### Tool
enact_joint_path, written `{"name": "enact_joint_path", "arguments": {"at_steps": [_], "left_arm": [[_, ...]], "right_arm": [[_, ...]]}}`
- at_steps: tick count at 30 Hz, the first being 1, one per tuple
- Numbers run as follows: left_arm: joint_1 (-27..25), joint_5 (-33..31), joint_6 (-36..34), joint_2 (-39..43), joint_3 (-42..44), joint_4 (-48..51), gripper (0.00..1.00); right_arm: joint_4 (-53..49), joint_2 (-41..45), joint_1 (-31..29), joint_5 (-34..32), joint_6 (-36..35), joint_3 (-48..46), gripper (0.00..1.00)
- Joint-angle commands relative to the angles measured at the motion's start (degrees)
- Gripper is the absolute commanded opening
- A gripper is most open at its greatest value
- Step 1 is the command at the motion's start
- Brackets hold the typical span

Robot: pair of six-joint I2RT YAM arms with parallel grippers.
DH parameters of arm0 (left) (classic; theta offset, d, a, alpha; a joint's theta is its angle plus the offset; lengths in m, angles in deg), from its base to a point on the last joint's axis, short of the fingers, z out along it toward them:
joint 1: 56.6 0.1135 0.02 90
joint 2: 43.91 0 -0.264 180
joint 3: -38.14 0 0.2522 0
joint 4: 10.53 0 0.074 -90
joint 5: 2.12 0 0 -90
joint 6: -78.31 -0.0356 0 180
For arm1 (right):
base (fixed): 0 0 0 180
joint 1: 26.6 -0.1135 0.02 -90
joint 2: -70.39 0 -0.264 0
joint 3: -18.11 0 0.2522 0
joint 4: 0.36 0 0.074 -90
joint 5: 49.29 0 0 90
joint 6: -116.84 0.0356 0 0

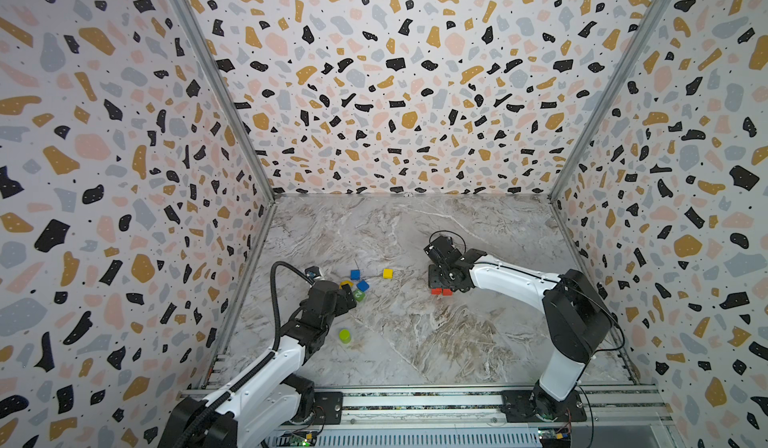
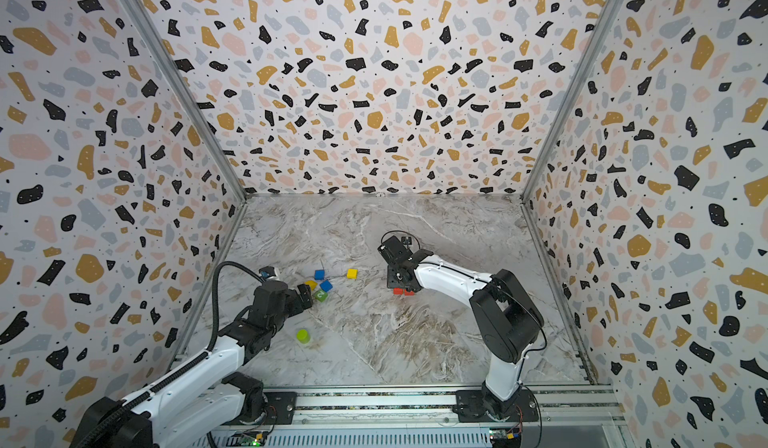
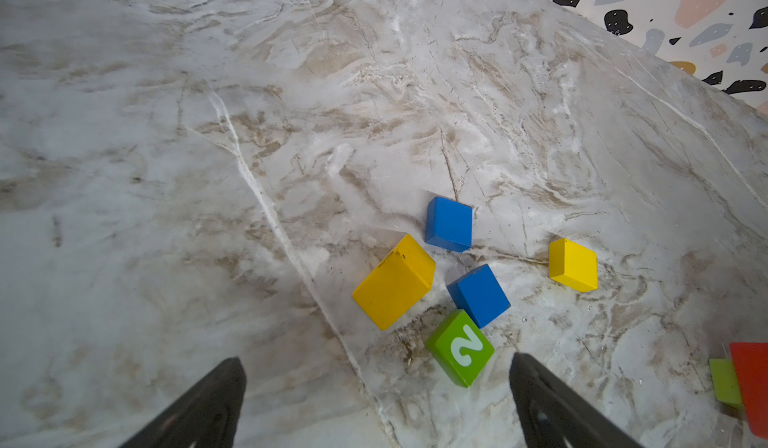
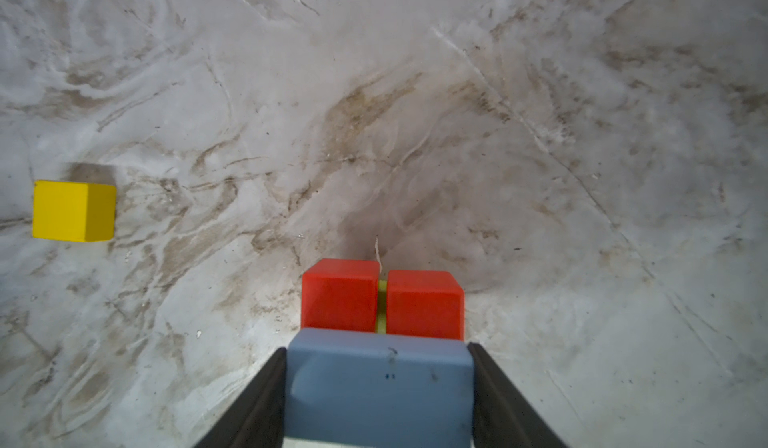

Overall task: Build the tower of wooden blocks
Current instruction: 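Lower the light blue block onto the red blocks with the right gripper, then open the right gripper and raise it while the left arm moves forward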

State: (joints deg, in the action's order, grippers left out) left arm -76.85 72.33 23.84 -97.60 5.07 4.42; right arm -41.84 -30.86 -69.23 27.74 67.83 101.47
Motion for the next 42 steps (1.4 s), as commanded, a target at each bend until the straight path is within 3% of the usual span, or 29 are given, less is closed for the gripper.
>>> {"name": "enact_joint_path", "arguments": {"at_steps": [1,10,20,31,42], "left_arm": [[0.4,-1.3,-0.4,0.7,0.4,-1.1,1.00],[0.4,-0.7,-0.2,0.0,-0.1,-0.4,1.00],[0.4,1.0,0.7,-1.0,-2.8,4.7,0.99],[-1.1,0.4,4.0,0.6,-8.8,15.5,0.78],[-4.3,-3.6,2.9,-4.3,-18.0,25.8,0.60]], "right_arm": [[-0.3,-0.3,0.0,0.2,-0.6,1.8,0.57],[-0.3,0.4,0.0,-0.4,-1.0,1.9,0.72],[-0.2,3.3,0.1,-1.4,-4.2,2.7,0.79],[5.7,13.7,2.3,3.7,-11.7,-2.7,0.76],[13.9,22.1,6.0,12.0,-16.4,-11.8,0.69]]}}
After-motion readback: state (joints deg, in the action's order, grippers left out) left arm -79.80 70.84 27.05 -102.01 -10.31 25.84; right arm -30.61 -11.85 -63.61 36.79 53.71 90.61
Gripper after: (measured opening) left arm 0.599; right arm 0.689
